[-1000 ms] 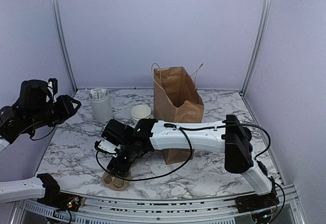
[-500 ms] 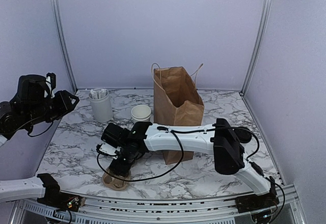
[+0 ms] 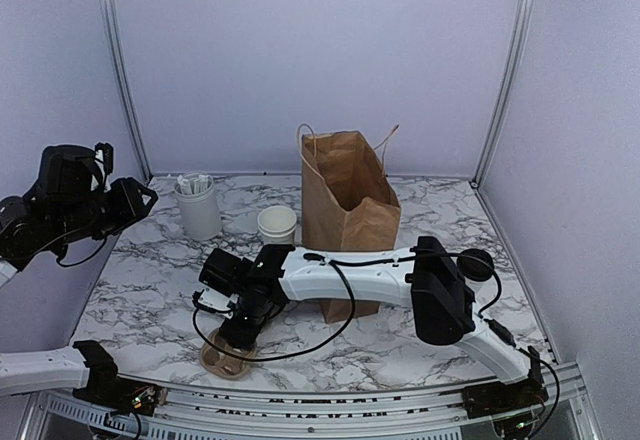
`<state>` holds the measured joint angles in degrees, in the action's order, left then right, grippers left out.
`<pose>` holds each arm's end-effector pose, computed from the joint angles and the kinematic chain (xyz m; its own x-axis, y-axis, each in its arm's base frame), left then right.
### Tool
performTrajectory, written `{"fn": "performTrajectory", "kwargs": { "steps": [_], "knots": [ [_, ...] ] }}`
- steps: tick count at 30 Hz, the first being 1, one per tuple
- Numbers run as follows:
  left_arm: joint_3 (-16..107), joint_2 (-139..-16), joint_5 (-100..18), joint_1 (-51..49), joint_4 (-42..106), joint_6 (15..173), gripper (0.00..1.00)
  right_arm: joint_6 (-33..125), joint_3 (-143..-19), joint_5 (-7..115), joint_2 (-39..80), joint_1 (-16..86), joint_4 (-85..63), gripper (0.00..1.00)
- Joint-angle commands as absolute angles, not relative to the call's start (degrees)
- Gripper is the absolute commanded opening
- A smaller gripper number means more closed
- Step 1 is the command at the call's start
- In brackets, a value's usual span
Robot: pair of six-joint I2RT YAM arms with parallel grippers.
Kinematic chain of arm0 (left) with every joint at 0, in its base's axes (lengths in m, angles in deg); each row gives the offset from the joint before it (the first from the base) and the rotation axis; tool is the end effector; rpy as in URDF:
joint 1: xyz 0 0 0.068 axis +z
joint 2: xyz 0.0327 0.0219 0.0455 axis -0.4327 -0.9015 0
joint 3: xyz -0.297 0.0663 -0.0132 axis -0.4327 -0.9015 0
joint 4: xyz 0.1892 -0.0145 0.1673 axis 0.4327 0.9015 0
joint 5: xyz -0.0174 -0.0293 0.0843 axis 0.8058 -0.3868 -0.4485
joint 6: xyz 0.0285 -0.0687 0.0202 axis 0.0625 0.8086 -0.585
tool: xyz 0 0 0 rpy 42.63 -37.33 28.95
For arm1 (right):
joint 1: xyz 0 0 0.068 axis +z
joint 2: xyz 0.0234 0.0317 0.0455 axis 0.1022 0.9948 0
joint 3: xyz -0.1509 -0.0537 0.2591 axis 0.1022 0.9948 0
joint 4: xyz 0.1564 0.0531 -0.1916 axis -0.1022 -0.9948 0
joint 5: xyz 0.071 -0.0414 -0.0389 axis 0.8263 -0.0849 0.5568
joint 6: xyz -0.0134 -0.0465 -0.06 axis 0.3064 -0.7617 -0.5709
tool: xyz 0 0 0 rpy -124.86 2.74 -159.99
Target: Pack the takeout coffee
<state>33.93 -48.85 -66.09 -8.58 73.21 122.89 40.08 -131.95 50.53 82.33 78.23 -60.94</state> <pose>0.1374 -0.0703 0.3869 -0.4706 -0.4377 -0.7661 0.0137 0.8646 -0.5023 0.1636 0.5294 0.1529 -0.2918 -0.8768 -0.3821 -0.9552 0.2881 0.0684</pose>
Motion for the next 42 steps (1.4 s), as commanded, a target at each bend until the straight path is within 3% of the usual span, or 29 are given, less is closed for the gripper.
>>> {"fn": "performTrajectory", "kwargs": {
  "steps": [1,12,26,42],
  "knots": [
    [36.38,-49.04,-65.91,-8.33,74.09,122.31,0.46,41.2,-134.46,51.41,82.15,78.58,-61.97,0.53],
    [38.05,-48.95,-64.98,-8.34,74.11,121.87,0.46,43.65,-134.06,51.68,79.05,79.65,-60.17,0.39],
    [43.84,-50.45,-64.4,-8.29,74.11,120.69,0.46,47.29,-130.58,53.77,68.9,81.18,-56.59,0.34],
    [55.25,-55.64,-63.34,-8.21,74.11,123.35,0.47,49.44,-134.73,56.65,53.24,77.9,-50.66,0.34]
  ]
}}
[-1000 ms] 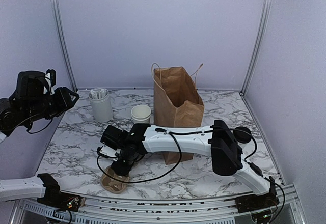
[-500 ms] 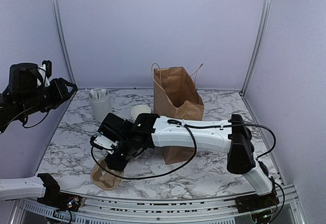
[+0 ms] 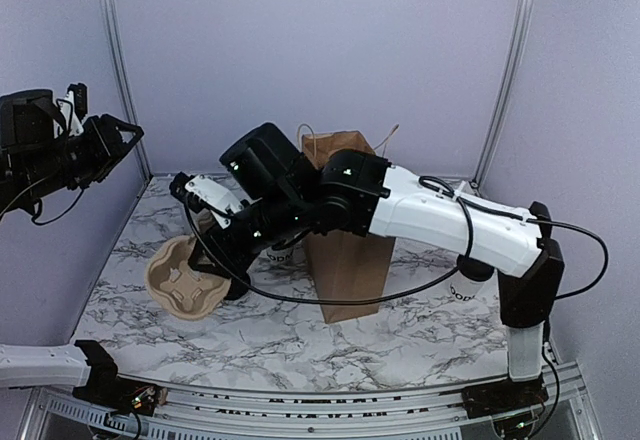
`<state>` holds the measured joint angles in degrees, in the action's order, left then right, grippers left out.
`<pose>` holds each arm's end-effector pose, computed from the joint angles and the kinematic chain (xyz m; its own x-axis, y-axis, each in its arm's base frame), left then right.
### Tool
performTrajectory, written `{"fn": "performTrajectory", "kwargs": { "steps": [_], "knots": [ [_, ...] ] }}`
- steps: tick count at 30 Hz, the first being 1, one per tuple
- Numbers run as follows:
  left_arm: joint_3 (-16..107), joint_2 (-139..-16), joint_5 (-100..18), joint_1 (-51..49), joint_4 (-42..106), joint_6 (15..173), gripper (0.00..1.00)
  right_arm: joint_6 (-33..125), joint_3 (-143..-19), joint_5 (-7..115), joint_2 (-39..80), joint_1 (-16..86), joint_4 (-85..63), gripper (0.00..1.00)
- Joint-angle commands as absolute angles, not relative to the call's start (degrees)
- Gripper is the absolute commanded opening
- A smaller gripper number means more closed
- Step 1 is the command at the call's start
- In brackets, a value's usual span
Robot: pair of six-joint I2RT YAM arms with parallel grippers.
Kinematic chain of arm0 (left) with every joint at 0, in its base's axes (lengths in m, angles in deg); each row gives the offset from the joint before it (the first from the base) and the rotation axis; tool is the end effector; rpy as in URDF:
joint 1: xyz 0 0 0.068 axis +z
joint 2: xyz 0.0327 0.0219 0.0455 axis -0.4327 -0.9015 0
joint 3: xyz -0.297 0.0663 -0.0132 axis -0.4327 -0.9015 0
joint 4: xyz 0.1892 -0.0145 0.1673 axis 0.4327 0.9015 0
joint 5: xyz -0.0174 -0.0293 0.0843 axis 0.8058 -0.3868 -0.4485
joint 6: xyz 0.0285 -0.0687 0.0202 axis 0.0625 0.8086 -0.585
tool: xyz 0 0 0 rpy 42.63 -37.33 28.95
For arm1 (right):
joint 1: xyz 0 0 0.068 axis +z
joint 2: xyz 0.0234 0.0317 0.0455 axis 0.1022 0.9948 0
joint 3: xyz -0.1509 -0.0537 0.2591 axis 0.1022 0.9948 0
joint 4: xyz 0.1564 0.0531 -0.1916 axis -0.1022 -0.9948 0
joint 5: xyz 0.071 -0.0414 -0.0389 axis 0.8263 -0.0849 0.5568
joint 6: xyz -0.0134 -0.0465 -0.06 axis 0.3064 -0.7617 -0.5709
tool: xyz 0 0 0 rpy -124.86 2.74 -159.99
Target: Pack the takeout coffee
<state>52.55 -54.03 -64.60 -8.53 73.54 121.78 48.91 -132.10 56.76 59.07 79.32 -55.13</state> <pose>0.1345 -0.0702 0.4806 -0.3366 -0.5174 -0.7868 0.1423 0.7980 -0.5857 0.1324 0.4862 0.3726 -0.3369 -0.5610 -0.7562 -0.9402 0.2437 0.2381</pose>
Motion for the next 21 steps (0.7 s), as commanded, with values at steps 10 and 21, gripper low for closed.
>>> {"fn": "performTrajectory", "kwargs": {
  "steps": [10,21],
  "knots": [
    [57.14,-62.8,-52.4,-9.24,72.13,126.87,0.45,48.29,-127.55,50.87,38.5,73.32,-46.45,0.34],
    [65.52,-75.98,-59.32,-22.54,67.34,124.82,0.45,47.49,-118.56,50.64,23.6,59.93,-45.19,0.35]
  ]
}}
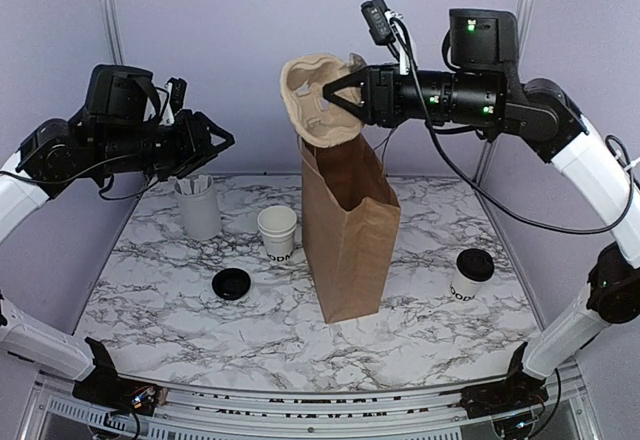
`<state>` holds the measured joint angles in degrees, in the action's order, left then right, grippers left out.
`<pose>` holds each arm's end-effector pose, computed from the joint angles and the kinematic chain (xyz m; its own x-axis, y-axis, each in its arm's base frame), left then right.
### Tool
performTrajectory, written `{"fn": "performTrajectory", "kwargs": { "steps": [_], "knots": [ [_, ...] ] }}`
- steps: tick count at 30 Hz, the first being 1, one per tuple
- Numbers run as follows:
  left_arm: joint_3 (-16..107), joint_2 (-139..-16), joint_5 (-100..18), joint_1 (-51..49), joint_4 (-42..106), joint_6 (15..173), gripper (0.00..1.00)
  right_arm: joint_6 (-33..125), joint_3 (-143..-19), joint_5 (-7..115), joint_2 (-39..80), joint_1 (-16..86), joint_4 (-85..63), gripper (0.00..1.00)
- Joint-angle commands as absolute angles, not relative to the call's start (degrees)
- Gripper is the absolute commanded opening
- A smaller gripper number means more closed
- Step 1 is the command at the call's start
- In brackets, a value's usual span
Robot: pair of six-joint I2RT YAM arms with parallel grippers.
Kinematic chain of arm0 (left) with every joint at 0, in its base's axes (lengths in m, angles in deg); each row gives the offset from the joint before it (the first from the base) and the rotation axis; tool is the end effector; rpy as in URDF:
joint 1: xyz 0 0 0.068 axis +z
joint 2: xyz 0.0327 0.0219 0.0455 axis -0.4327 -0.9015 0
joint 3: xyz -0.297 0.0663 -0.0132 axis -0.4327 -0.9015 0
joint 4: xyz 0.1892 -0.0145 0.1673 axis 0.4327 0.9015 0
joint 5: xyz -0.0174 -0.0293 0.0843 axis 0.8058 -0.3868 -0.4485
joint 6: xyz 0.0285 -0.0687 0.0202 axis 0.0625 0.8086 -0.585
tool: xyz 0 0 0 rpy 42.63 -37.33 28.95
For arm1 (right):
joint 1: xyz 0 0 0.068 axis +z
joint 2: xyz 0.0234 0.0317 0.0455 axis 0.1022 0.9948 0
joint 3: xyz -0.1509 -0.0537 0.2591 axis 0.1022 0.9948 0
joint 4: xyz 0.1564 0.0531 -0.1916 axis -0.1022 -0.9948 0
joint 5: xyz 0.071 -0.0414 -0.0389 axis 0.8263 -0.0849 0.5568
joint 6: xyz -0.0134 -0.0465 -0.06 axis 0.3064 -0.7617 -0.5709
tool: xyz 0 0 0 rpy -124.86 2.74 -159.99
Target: Pack the takeout coffee
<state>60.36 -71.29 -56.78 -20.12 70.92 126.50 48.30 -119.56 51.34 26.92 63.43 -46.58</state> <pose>0.1804 -0.1727 0.4767 -0.5939 -0.3865 -0.7056 0.2879 0.7169 -0.6350 0.1725 0.2815 0.5444 -0.2304 -0.0739 -0.9703 -0.8595 0.4830 0.1673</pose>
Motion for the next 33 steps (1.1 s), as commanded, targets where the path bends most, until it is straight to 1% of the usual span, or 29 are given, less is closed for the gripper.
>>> {"fn": "performTrajectory", "kwargs": {
  "steps": [1,7,11,13,17,19,20,21,22,25,26,29,33],
  "knots": [
    [67.18,-77.83,-59.56,-23.29,67.22,124.32,0.45,47.47,-118.43,50.55,22.86,58.74,-45.49,0.35],
    [75.67,-87.66,-63.27,-26.61,67.49,122.56,0.45,48.52,-116.35,51.61,18.39,51.21,-46.42,0.35],
    [80.45,-93.87,-64.52,-27.78,67.9,121.54,0.45,48.57,-114.55,51.68,16.4,48.87,-46.85,0.36],
    [84.69,-97.29,-65.86,-28.32,69.74,121.01,0.44,48.73,-114.48,52.13,15.94,47.92,-47.13,0.36],
    [89.45,-102.11,-67.06,-28.84,70.85,119.5,0.44,49.28,-114.52,52.42,15.9,47.53,-48.1,0.36],
    [91.28,-103.98,-67.76,-28.85,71.64,118.94,0.4,49.9,-113.88,52.03,15.79,47.51,-48.15,0.36],
    [91.9,-104.62,-68.01,-28.85,71.71,118.59,0.37,50.29,-113.24,51.85,15.52,47.53,-47.62,0.36],
    [92.45,-105.08,-68.35,-28.85,71.91,118.11,0.32,50.55,-112.59,51.71,15.33,47.57,-47.18,0.36],
    [92.75,-105.49,-68.58,-28.76,72.04,117.6,0.27,50.63,-112.18,51.58,15.24,47.53,-46.85,0.36],
    [94.68,-106.39,-65.58,-28.75,72.0,114.41,0.04,49.73,-112.16,50.8,15.56,47.53,-47.19,0.36],
    [95.65,-106.81,-63.63,-28.76,72.0,112.91,0.0,49.35,-112.53,50.28,15.71,47.53,-47.53,0.36],
    [98.71,-107.97,-54.17,-28.76,72.46,108.18,0.0,48.5,-113.87,48.74,15.9,47.53,-48.18,0.36],
    [102.14,-108.95,-45.27,-28.75,73.1,104.77,0.0,45.83,-116.84,46.33,15.89,47.53,-49.61,0.38]
  ]
}}
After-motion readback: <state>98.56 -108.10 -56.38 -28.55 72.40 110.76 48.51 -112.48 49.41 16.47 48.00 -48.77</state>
